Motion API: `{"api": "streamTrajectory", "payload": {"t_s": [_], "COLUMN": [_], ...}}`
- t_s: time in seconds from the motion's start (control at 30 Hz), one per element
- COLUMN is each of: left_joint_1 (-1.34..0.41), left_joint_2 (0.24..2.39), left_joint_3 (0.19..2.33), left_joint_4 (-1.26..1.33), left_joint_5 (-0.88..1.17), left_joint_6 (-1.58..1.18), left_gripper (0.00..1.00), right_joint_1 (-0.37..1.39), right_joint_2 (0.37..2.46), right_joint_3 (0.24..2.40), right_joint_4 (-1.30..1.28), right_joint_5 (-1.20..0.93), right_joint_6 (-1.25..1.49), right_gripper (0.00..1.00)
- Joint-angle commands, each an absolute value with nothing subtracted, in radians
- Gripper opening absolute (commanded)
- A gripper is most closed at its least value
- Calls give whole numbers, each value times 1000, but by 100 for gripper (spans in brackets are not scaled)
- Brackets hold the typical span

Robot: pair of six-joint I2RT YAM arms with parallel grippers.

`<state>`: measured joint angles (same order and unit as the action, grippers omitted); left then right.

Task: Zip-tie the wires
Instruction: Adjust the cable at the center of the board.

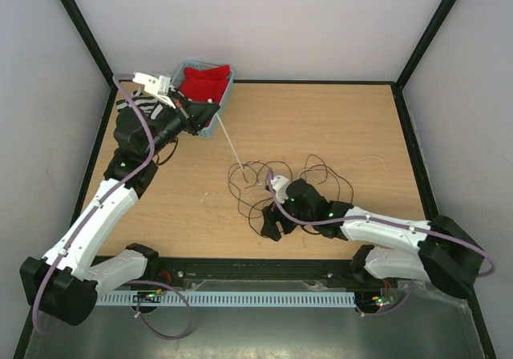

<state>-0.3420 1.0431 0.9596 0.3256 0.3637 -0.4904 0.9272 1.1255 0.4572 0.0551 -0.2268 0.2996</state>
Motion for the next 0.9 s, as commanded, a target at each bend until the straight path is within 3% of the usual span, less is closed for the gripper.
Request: {"api": "streamTrajectory", "payload": {"t_s": [0.0, 0.47, 0.87], "left_joint_1": [-323, -257, -223], "left_joint_2": [1025, 984, 978], "left_joint_3": [945, 946, 951], "left_joint_4": [319, 316, 316], "left_joint_5": [359, 426, 511], "left_joint_6": [-510, -613, -697], "left_gripper": [0, 0, 0], "right_joint_1": [969, 1053, 1049], "right_joint_2": [1214, 1595, 1984], "right_joint_3": [454, 704, 1224], "right_joint_4": [162, 221, 79], "right_joint_5": [-216, -270, -176], "right_joint_6": [330, 305, 234], "right_gripper": [80, 78, 80]}}
